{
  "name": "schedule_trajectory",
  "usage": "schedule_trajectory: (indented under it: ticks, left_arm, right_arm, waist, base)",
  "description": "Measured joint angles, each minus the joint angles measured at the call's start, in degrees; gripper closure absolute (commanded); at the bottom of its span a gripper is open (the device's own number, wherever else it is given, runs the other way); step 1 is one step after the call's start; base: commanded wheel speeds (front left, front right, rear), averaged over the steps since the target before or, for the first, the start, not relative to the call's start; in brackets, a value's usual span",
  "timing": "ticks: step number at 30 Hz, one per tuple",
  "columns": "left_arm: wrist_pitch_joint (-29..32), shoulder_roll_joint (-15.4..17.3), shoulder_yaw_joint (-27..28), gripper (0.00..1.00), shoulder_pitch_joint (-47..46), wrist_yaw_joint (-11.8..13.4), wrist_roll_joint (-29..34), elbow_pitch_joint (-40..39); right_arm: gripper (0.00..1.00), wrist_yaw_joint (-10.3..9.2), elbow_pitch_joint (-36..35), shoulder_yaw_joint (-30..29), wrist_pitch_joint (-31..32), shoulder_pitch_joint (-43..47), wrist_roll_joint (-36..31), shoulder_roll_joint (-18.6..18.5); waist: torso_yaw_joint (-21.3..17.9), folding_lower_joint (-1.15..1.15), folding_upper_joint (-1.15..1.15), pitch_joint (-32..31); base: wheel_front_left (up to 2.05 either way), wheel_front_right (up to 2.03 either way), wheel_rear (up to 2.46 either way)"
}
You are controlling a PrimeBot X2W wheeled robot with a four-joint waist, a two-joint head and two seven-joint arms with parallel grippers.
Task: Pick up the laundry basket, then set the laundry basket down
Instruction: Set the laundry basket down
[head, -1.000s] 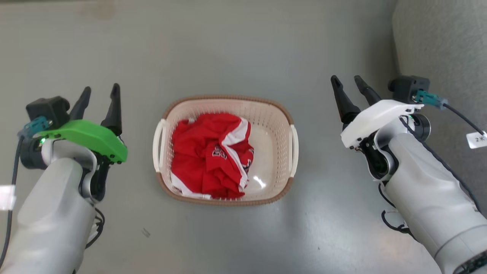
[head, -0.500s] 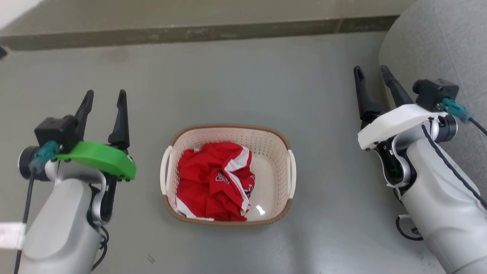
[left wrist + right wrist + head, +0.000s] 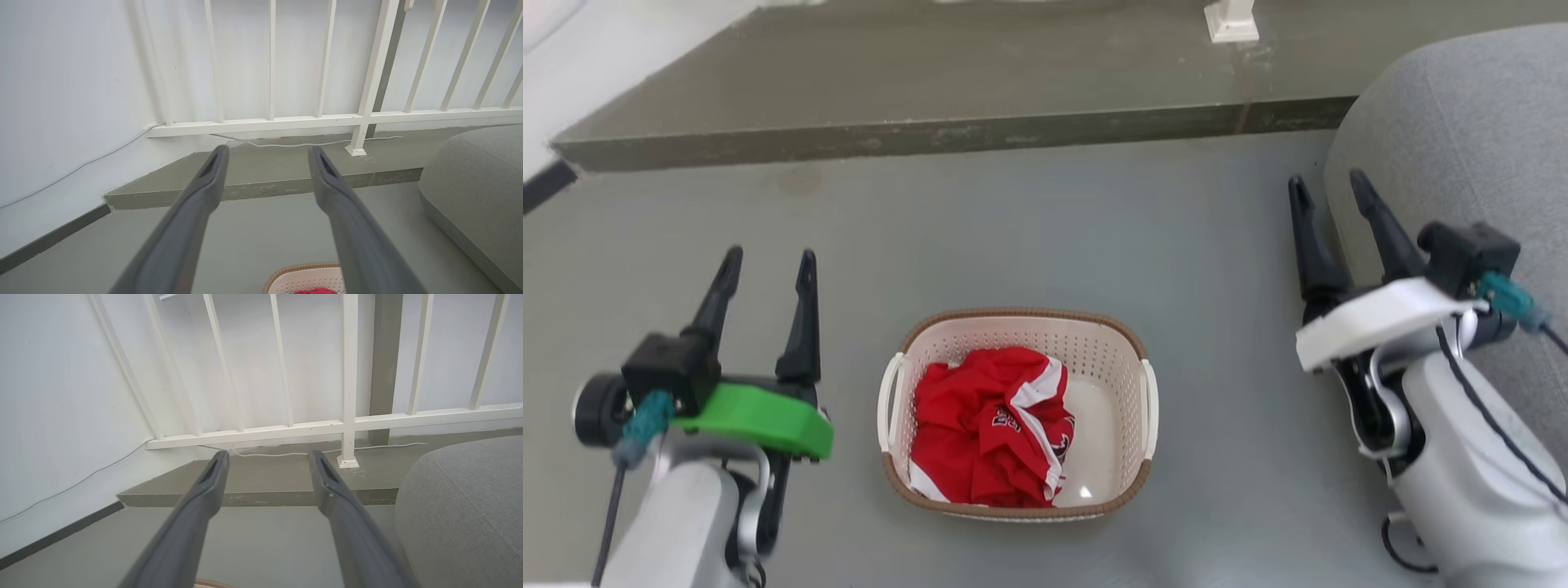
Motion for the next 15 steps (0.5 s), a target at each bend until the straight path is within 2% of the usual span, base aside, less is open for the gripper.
schedule_trajectory:
  ticks: [15]
  left_arm:
    - [0.0,-0.23,0.93,0.0,12.6,0.91,2.5,-6.87]
  right_arm:
    - [0.0,-1.27,-6.34,-2.13,0.0,12.29,-1.96,0.55]
  waist:
    - [-0.38,0.0,0.0,-3.71]
  base:
    - [0.0,0.0,0.0]
